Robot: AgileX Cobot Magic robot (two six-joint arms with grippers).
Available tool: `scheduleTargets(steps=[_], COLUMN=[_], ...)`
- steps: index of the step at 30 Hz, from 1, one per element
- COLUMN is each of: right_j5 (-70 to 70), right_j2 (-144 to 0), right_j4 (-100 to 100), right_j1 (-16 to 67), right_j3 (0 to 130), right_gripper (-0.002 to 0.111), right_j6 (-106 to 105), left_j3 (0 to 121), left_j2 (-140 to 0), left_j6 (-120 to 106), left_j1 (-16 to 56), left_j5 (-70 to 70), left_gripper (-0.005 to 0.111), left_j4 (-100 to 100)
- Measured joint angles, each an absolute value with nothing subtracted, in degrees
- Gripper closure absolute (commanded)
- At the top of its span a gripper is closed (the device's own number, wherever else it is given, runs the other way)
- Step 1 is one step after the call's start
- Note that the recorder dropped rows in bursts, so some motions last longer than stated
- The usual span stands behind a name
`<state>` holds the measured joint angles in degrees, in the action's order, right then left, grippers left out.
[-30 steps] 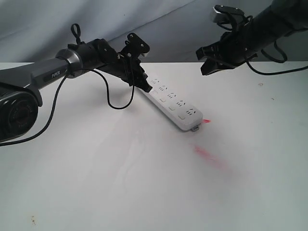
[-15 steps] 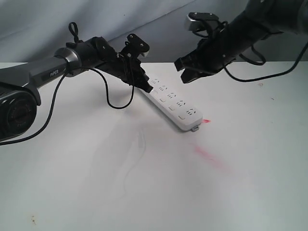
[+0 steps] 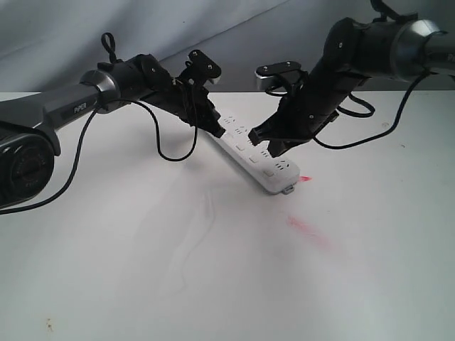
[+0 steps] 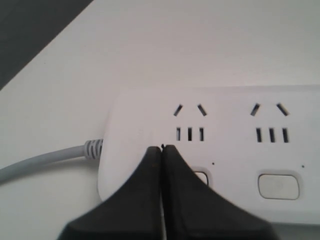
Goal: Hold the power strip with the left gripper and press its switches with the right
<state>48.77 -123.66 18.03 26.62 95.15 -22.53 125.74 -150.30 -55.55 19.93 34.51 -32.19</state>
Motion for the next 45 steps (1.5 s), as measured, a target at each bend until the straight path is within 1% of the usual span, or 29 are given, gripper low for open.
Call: scheduleTargets(steps=[10,26,36,45], right_j5=[51.54,51.42,47.81,48.79], right_j2=[-123.75,-126.63,-128.25,-129.21], right_j4=[19.8,21.49,21.22,21.23], right_j1=[26.62,26.62,26.62,26.62], right_j3=[95.15,95.15,95.15,95.76], right_gripper=[0.108,0.108,0.108,0.108], right_j6=[-22.34,-22.34,-22.11,-20.99], left_j3=[125.74,125.74,125.74,125.74], left_j2=[-150.3,-150.3,-150.3,-150.3], left_j6=[-55.66,-55.87,-55.98,-56.11], left_j1=[19.93,19.93,19.93,19.93], left_j5=[34.6,34.6,34.75,34.75], left_gripper=[0.107,0.107,0.107,0.107], left_j4=[-32.21,-32.21,-32.37,-32.37])
